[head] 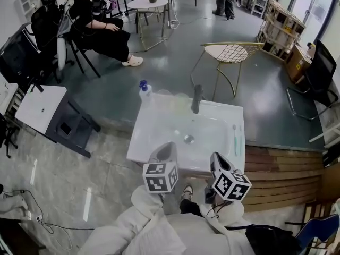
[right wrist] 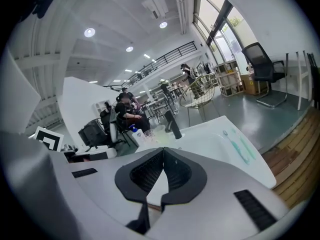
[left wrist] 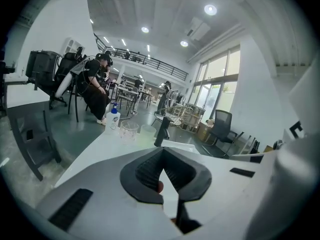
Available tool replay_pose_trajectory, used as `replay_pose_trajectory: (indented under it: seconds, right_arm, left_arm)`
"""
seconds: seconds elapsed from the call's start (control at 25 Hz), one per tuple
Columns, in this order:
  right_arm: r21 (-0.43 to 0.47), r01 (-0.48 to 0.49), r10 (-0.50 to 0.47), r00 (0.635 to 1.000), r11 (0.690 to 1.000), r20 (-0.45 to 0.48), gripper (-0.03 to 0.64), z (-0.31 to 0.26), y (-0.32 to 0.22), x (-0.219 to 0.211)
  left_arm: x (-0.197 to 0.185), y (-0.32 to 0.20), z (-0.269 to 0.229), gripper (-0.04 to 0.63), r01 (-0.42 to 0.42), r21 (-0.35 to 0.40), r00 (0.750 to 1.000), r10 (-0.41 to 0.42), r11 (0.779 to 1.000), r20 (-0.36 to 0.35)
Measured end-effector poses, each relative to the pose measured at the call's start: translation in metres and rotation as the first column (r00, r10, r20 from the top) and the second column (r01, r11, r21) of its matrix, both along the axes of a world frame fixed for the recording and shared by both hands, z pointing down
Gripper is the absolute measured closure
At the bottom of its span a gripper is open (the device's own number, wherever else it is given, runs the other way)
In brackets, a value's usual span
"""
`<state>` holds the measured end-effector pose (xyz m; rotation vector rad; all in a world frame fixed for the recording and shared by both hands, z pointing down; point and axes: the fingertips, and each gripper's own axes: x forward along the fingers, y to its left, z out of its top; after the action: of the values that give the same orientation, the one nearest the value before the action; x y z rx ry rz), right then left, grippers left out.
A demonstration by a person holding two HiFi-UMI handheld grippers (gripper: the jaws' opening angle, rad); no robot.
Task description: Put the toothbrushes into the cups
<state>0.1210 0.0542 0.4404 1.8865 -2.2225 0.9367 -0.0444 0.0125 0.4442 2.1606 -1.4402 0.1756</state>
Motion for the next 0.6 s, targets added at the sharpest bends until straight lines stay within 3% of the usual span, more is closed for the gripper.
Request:
replay_pose_trajectory:
  seconds: [0.6]
  right_arm:
    - [-0.029, 0.053, -0.053, 0.999, 0.998, -0.007, 0.594, 0.005, -0.078, 0.034]
  left_arm:
    - [0.038, -0.072, 0.01, 0.597, 0.029, -0.037, 1.0, -0.029, 0.999, -0.001]
